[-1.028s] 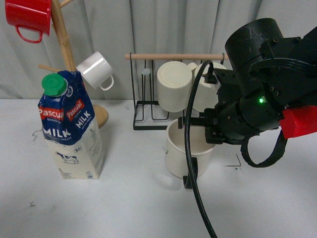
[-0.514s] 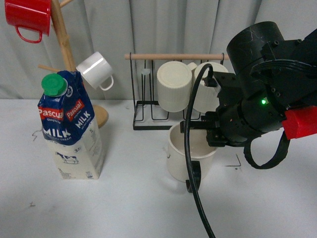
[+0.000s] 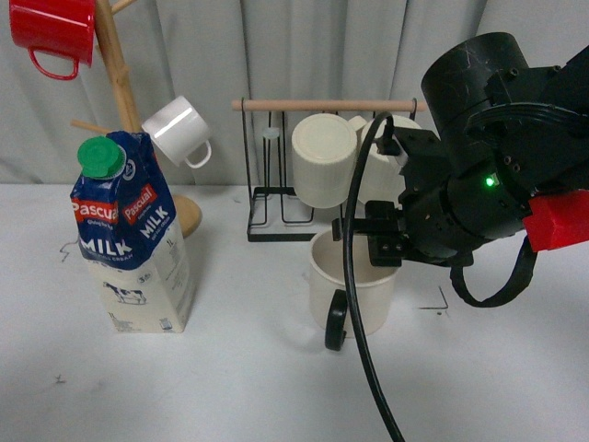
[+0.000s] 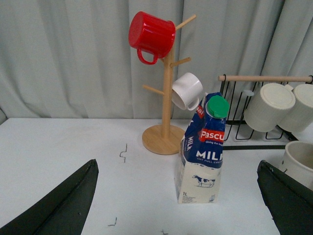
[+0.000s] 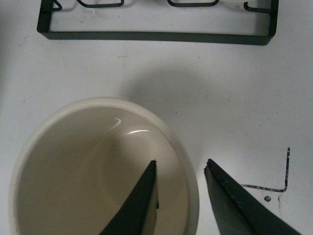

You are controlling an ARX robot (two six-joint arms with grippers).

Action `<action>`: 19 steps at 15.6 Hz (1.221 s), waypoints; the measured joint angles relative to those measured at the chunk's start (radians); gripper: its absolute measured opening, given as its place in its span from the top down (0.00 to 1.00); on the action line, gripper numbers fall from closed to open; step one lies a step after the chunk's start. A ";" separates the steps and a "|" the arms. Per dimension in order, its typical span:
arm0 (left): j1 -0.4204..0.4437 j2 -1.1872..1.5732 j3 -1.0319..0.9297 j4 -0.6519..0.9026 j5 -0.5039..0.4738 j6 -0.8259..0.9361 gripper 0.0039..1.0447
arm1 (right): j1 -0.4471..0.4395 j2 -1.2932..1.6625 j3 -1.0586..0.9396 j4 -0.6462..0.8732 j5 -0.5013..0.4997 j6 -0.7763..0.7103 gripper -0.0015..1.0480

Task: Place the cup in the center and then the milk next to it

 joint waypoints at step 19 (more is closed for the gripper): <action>0.000 0.000 0.000 0.000 0.000 0.000 0.06 | -0.251 -1.091 -1.082 0.851 0.117 -0.210 0.98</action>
